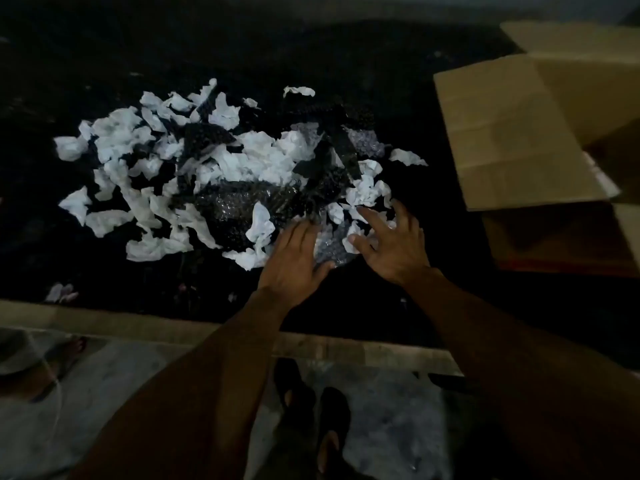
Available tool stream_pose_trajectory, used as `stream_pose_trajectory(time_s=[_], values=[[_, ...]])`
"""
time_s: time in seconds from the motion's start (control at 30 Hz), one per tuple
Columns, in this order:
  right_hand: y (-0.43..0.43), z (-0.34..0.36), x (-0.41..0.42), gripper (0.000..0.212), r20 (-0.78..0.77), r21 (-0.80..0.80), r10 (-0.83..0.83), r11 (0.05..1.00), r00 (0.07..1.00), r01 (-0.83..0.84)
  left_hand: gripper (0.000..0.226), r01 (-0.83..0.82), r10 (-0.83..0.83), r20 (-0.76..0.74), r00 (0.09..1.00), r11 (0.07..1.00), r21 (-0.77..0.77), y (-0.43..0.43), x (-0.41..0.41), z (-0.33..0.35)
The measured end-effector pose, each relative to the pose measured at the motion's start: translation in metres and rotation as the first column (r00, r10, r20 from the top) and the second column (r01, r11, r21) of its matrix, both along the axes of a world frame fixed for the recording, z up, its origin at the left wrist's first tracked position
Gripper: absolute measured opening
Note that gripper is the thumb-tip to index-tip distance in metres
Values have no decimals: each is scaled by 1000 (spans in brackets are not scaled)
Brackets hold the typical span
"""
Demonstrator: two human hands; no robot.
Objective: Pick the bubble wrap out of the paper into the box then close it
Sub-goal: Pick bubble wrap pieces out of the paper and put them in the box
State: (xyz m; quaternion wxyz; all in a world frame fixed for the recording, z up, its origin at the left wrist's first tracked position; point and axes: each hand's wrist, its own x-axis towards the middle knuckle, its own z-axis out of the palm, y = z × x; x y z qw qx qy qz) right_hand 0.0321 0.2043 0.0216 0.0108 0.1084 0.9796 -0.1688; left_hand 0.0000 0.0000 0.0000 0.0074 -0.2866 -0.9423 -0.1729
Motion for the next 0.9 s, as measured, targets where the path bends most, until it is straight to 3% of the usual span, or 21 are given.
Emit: stream_pose_trajectory(time_s=[0.2, 0.3, 0.4, 0.5, 0.6, 0.8, 0.9], values=[[-6, -22, -12, 65, -115, -42, 36, 998, 993, -41, 48, -19, 23, -33, 999, 994, 109, 6, 0, -25], [-7, -29, -16, 49, -243, -54, 37, 997, 969, -51, 36, -26, 36, -69, 997, 990, 142, 7, 2, -26], [-12, -34, -16, 39, -285, -51, 41, 997, 958, -57, 31, -22, 30, -101, 994, 996, 85, 6, 3, -27], [-15, -35, -17, 44, -281, 0, 35, 999, 959, -37, 36, -131, 130, -146, 981, 991, 2, 8, 7, -26], [-14, -37, -16, 35, -326, 2, 53, 998, 944, -56, 37, -163, 158, -162, 974, 986, -18, 9, 10, -24], [-11, -42, -9, 25, -354, -14, 111, 992, 929, -124, 30, -111, 122, -80, 989, 986, 125, 7, 10, -20], [-15, -37, -4, 36, -339, -47, 138, 985, 931, -163, 37, -93, 89, 30, 996, 965, 244, 6, 9, -22]])
